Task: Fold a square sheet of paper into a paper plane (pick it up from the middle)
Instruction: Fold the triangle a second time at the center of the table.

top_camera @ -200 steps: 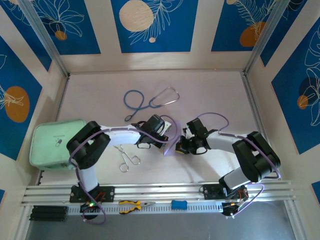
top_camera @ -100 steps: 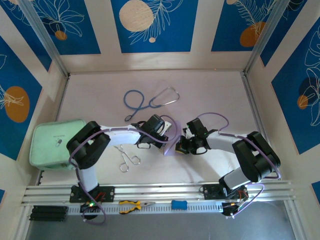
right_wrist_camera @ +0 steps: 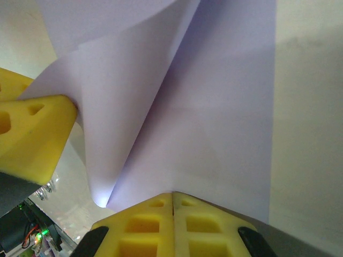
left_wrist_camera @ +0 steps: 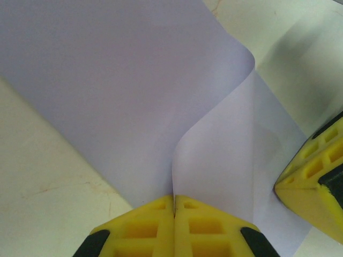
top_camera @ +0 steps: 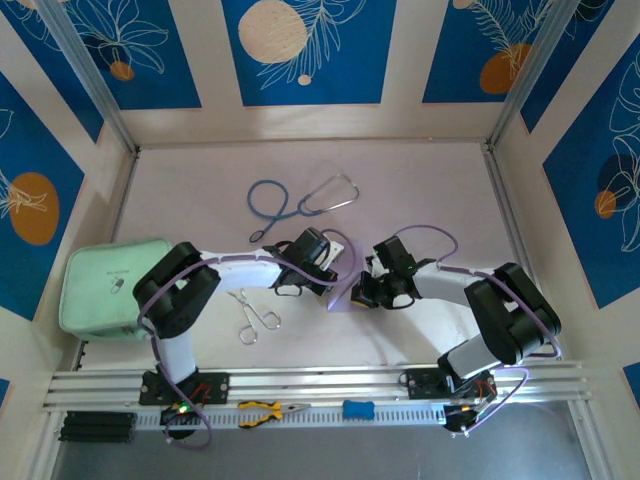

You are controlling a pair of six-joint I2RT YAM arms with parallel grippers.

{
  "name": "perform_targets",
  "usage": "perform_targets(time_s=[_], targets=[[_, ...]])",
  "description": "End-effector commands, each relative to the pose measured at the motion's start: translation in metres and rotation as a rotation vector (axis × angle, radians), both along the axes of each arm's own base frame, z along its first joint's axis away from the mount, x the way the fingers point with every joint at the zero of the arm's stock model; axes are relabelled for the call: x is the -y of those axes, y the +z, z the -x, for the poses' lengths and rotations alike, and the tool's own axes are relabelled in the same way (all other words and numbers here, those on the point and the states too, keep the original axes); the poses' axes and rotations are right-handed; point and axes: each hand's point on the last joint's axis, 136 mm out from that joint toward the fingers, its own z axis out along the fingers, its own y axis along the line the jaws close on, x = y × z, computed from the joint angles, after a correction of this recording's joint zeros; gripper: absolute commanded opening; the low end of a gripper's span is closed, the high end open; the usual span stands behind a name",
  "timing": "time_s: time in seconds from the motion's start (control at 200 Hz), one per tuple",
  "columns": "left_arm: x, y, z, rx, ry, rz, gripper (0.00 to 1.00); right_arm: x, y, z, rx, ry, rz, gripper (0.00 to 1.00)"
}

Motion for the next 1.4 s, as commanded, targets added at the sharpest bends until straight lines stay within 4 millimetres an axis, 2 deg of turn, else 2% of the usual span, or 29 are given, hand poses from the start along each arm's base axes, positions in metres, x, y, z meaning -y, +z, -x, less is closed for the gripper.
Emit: perform_targets(time_s=[0.0,0.435,0.645,0.92,1.225,1.395], targets=[[0.003,0.004,-0.008,0.012,-0.008,0.011,0.06,0.01,-0.01,0.012,-0.056,-0.008,0.041,0.01],[-0.003,-0.016,-0.004,-0.039,0.007,-0.042,0.04,0.012,-0.009,0.012,-0.05,-0.013,0.043,0.01],[-0.004,-0.022,0.006,-0.101,0.022,-0.032,0.03,0.014,0.007,0.003,0.002,-0.028,0.011,0.05],[-0.001,-0.019,0.016,-0.184,0.079,0.01,0.01,0.022,0.042,-0.008,0.102,-0.113,-0.112,0.09],[0.004,-0.022,0.025,-0.214,0.116,0.006,0.0,0.017,0.045,-0.007,0.103,-0.144,-0.183,0.06],[0.002,-0.022,0.024,-0.206,0.13,-0.006,0.0,0.007,0.047,-0.01,0.094,-0.129,-0.216,0.05]])
